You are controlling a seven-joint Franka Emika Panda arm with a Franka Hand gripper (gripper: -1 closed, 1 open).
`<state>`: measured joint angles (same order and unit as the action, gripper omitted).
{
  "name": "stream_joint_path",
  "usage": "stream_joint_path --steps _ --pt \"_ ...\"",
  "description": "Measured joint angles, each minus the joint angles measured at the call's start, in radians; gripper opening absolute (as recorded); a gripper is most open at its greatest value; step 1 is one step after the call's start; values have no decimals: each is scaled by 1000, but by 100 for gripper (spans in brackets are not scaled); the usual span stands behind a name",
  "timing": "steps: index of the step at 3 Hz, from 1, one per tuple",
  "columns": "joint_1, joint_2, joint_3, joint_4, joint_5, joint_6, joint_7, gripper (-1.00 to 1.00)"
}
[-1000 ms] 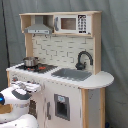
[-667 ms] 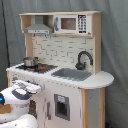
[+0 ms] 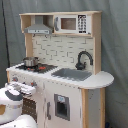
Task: Play with the kitchen
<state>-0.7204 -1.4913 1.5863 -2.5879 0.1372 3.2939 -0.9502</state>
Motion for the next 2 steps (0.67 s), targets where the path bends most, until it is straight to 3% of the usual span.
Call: stream_joint_path --steps 2 --pt "147 -1 -22 -27 0 -143 0 100"
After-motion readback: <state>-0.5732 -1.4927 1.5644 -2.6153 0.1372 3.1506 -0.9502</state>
